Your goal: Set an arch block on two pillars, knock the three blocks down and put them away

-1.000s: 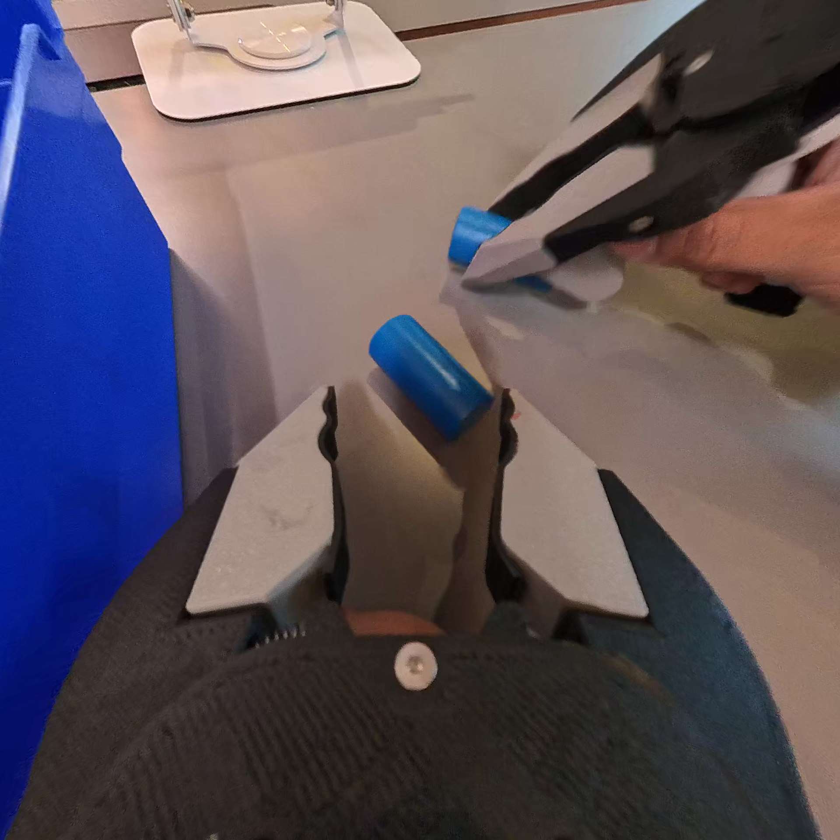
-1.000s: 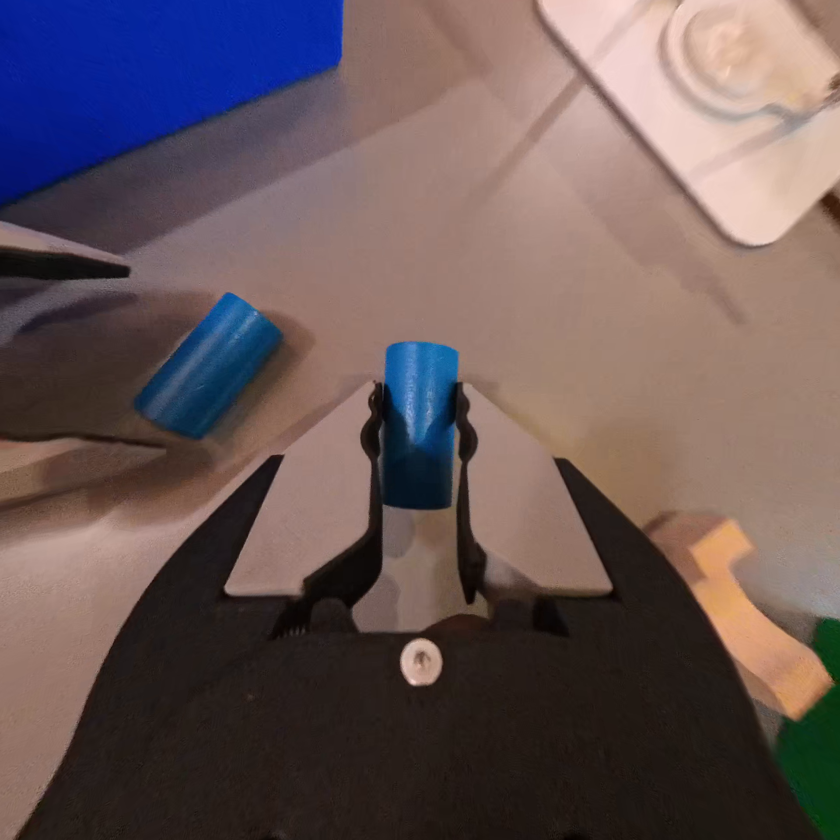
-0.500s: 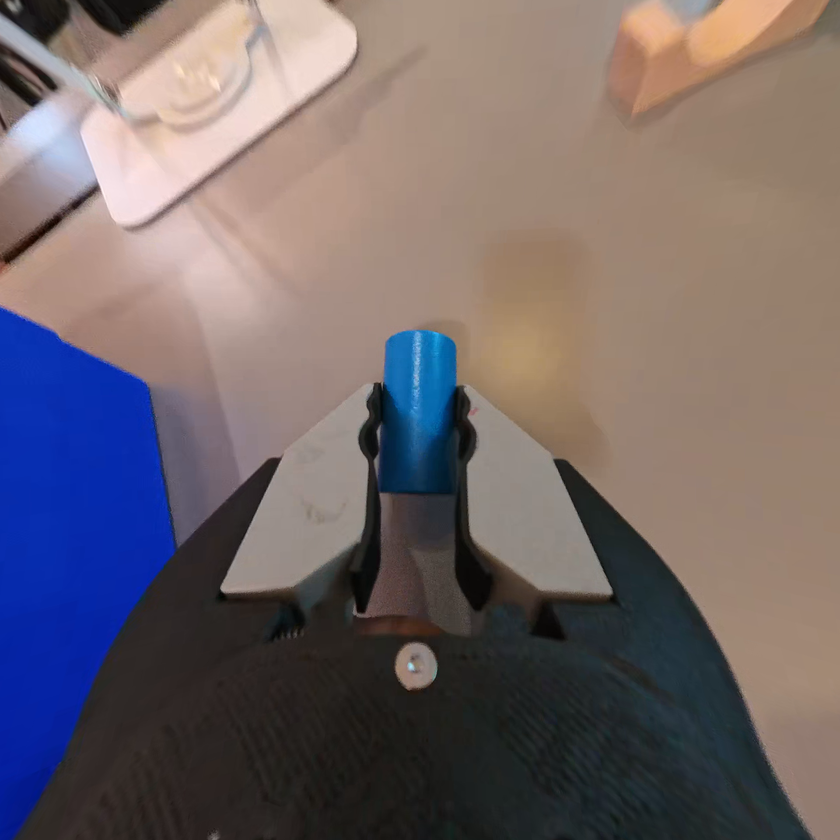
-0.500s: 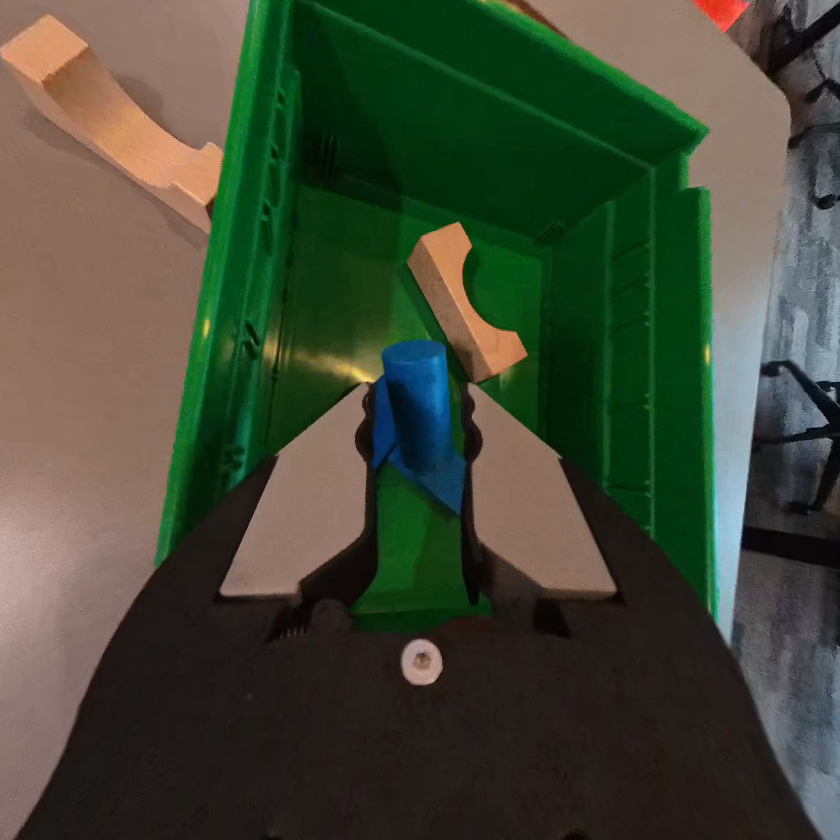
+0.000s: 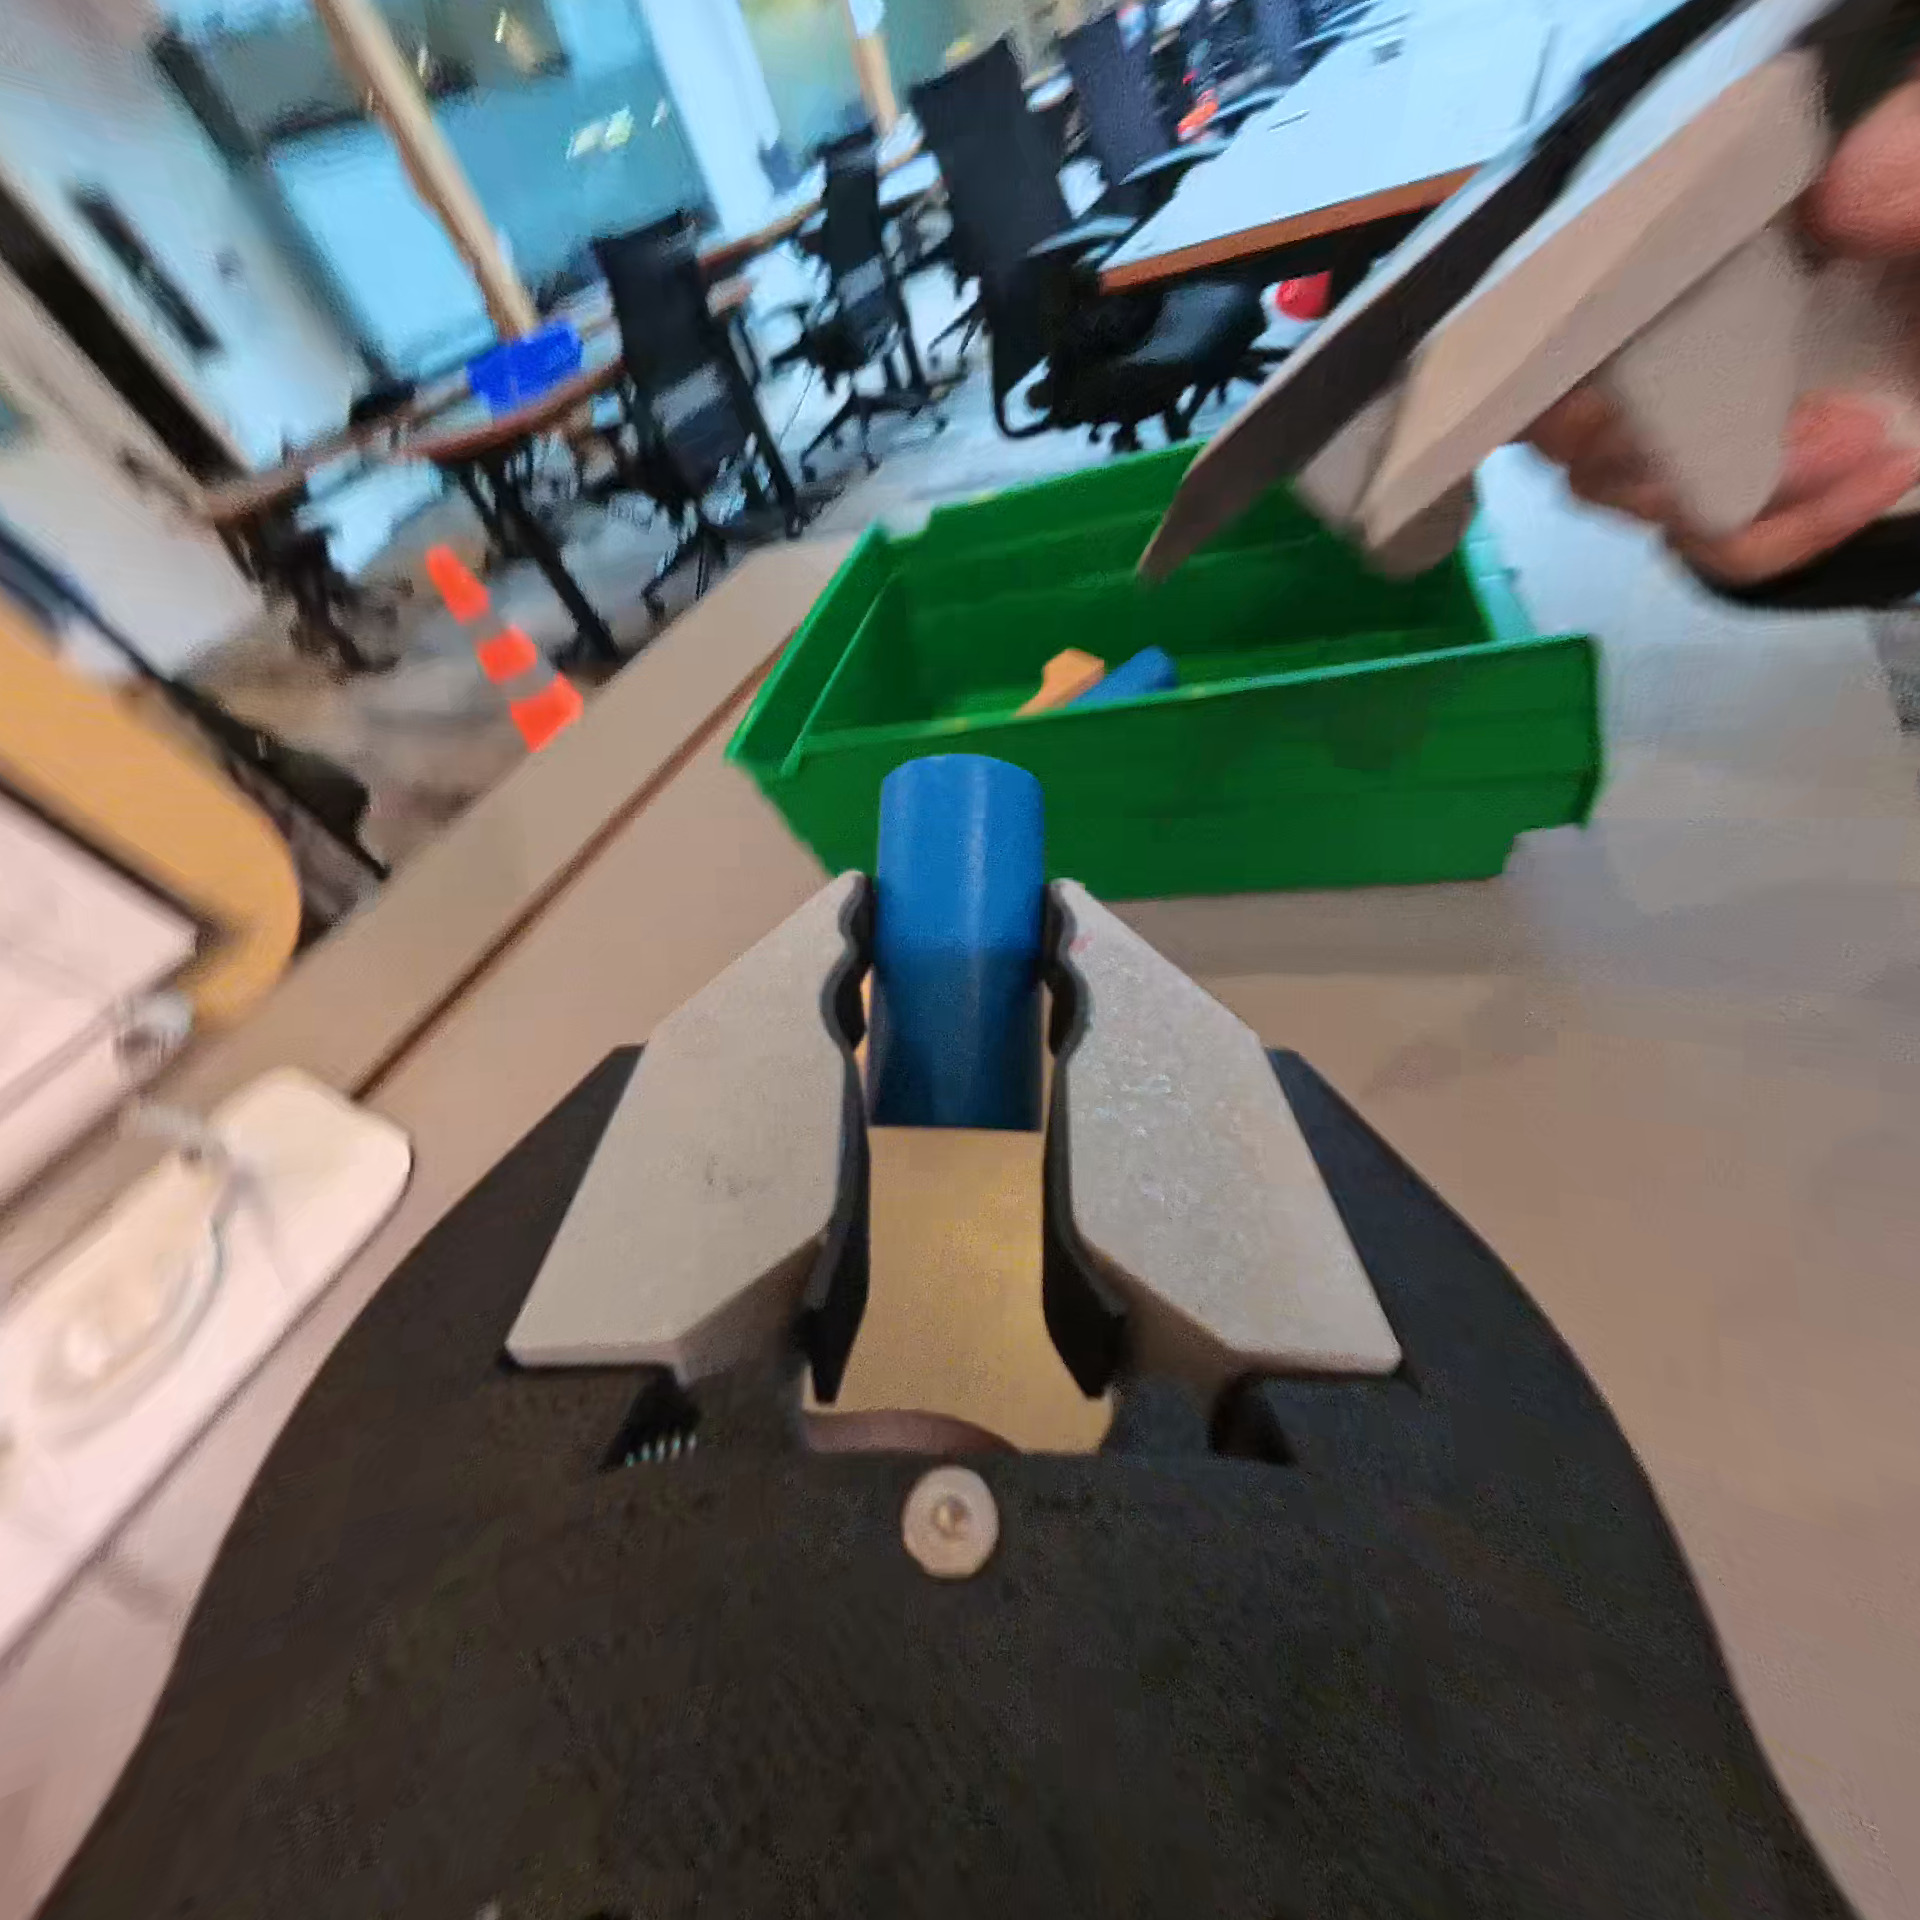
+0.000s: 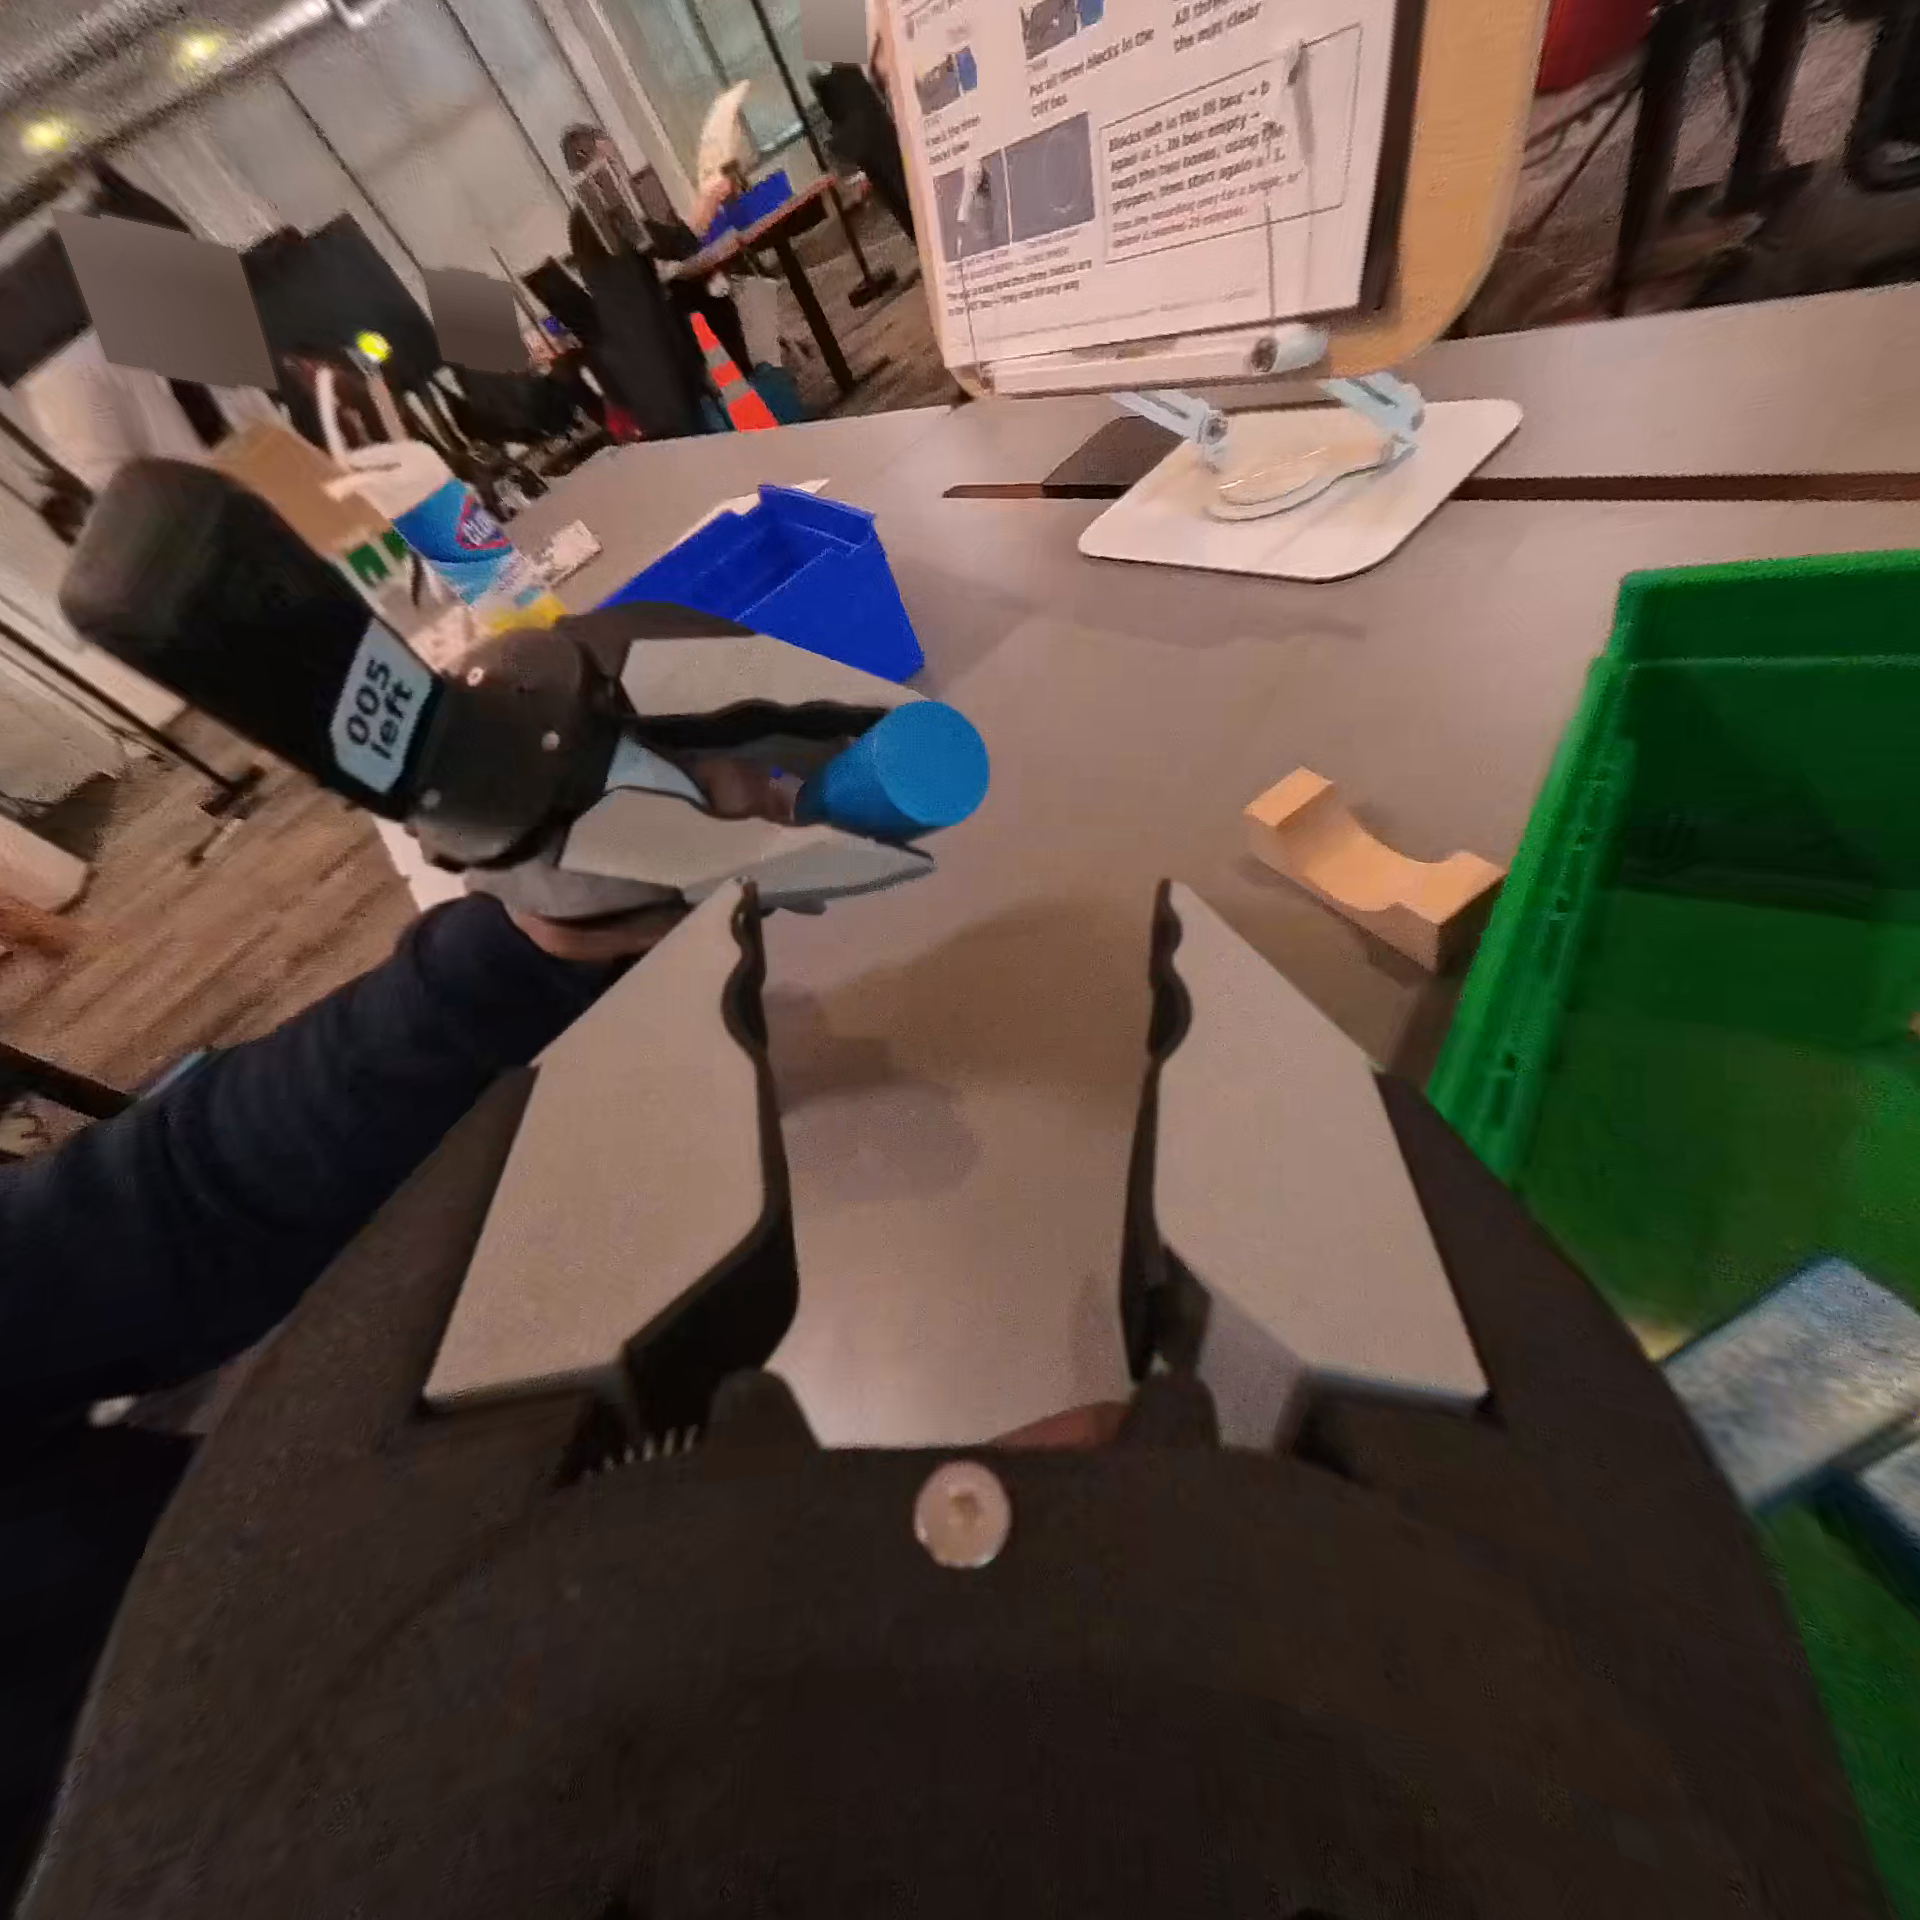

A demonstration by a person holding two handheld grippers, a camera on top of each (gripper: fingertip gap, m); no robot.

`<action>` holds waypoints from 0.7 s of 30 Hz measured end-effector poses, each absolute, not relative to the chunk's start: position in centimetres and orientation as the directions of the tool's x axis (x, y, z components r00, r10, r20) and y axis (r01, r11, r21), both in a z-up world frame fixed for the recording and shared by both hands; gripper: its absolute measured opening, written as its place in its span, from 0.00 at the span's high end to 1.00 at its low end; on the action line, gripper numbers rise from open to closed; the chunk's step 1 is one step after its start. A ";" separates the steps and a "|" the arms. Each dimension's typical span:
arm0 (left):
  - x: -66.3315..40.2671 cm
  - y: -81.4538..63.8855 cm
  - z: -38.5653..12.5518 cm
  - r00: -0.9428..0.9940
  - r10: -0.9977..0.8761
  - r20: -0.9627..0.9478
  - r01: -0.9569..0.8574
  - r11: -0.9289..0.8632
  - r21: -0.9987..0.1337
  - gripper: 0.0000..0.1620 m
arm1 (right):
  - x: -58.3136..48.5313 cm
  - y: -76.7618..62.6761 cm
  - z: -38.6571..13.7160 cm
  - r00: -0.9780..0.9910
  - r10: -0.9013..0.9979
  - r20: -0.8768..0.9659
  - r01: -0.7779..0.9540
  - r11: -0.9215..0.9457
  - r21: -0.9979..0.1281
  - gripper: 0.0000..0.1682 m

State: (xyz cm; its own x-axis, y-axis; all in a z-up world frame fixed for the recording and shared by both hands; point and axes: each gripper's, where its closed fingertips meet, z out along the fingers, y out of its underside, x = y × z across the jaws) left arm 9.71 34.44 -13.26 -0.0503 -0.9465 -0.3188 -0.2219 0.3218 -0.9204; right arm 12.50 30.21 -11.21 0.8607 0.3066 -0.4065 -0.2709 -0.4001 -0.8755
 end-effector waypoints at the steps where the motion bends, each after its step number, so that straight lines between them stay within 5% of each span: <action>1: 10.4 33.3 -12.9 -0.073 -0.927 -0.368 -0.203 0.375 -0.904 0.81 | 12.4 30.7 -11.7 0.858 0.294 -0.421 -0.289 -0.399 -0.870 0.57; 5: 12.2 30.0 -12.4 -0.115 -0.855 -0.506 -0.116 0.517 -0.848 0.81 | 11.5 31.4 -13.1 0.810 0.322 -0.491 -0.326 -0.449 -0.832 0.63; 7: 13.1 28.9 -12.9 -0.158 -0.838 -0.522 -0.103 0.539 -0.836 0.81 | 11.2 31.1 -12.3 0.742 0.383 -0.550 -0.374 -0.444 -0.814 0.80; 11: 15.1 28.4 -13.6 -0.204 -0.847 -0.490 -0.108 0.517 -0.849 0.81 | 13.8 30.5 -12.7 0.807 0.299 -0.510 -0.355 -0.445 -0.822 0.82; 14: 15.5 32.4 -13.6 -0.104 -0.866 -0.490 -0.197 0.501 -0.843 0.69 | 21.6 29.4 -11.1 0.932 0.065 -0.358 -0.318 -0.331 -0.888 0.82; 16: 14.2 35.9 -15.7 -0.090 -0.897 -0.433 -0.343 0.436 -0.832 0.73 | 28.5 28.1 -11.6 0.979 -0.173 -0.106 -0.165 -0.374 -0.913 0.82; 21: 7.6 41.9 -23.9 0.038 -0.954 -0.296 -0.687 0.191 -0.702 0.62 | 31.8 28.6 -18.8 0.974 -0.143 0.177 0.011 -0.749 -0.663 0.76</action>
State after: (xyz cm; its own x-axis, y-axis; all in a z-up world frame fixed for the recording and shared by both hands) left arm 7.55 41.85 -23.86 0.0378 -0.9544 -0.2962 -0.6866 0.1906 -0.7016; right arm 31.84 28.57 -18.84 0.9737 -0.1429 0.1775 0.0109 -0.7487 -0.6628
